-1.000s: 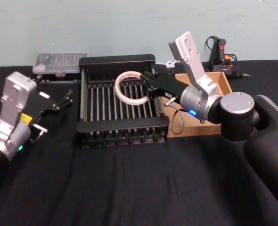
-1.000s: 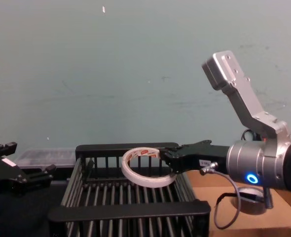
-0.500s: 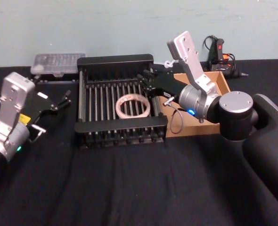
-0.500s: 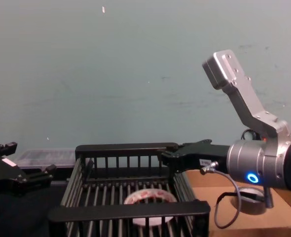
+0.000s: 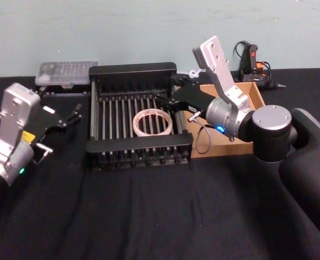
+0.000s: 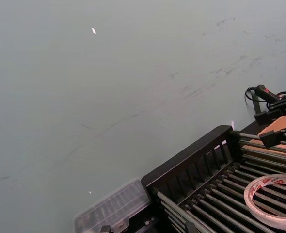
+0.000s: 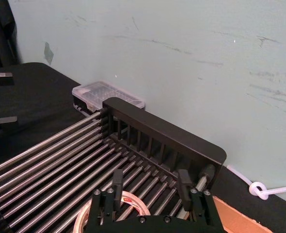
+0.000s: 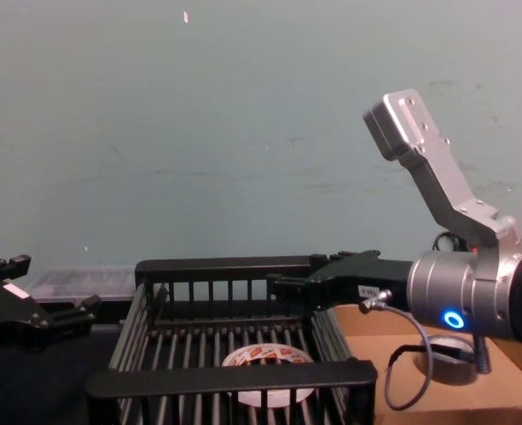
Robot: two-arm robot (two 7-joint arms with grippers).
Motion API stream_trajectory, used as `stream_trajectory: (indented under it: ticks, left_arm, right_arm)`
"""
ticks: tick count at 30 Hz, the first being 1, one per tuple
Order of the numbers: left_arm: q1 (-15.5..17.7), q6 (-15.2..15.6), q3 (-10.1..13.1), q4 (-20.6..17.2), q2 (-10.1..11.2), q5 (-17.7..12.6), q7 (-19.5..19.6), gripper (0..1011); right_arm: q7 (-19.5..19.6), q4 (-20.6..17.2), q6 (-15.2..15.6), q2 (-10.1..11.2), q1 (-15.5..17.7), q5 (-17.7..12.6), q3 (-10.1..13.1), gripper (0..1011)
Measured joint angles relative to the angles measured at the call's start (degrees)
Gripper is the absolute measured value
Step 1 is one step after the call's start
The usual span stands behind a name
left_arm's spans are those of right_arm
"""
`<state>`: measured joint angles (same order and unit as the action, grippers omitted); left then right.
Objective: Pick up the white tape and place it into the black box , Pick up the silver tape and place it into the brown box.
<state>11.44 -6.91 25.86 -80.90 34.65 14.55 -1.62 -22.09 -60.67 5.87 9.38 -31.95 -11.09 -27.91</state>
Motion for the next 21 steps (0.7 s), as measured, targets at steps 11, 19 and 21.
stream_trajectory:
  ticks: [11, 19, 21]
  left_arm:
    - [0.0, 0.0, 0.0, 0.0, 0.0, 0.0, 0.0, 1001]
    - [-0.01, 0.0, 0.0, 0.0, 0.0, 0.0, 0.0, 1001]
    - [0.0, 0.0, 0.0, 0.0, 0.0, 0.0, 0.0, 1001]
  right_arm:
    - [0.0, -0.03, 0.04, 0.0, 0.0, -0.05, 0.0, 991]
    - [0.0, -0.03, 0.04, 0.0, 0.0, -0.06, 0.0, 1002]
    - [0.0, -0.03, 0.04, 0.0, 0.0, -0.06, 0.0, 1002]
